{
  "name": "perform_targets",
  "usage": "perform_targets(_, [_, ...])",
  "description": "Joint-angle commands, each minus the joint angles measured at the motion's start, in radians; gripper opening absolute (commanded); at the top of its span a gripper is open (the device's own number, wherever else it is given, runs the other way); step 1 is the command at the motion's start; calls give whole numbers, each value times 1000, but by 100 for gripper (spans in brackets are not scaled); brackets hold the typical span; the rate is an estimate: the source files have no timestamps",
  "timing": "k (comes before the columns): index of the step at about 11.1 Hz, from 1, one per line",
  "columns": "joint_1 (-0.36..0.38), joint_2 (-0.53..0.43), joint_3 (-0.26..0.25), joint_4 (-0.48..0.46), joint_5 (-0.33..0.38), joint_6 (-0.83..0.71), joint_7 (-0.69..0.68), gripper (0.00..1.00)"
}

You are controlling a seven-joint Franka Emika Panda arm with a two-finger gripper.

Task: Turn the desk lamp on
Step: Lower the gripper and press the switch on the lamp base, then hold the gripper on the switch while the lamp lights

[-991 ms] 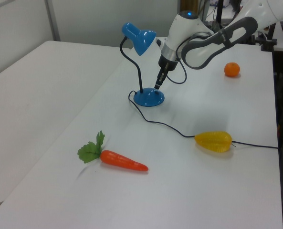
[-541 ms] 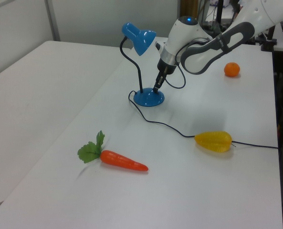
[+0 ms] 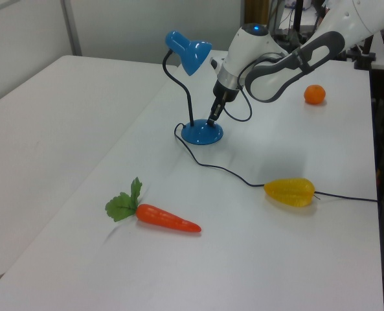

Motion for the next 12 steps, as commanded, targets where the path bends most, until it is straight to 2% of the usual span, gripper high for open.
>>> perform_targets(1, [-2,23,-2,-1,-22,23,-4,0])
perform_targets(8, [-11,40,-4,-2,-33,62,-4,0])
perform_targets(12, [-23,-18,-2,-16,-30,39,0,0])
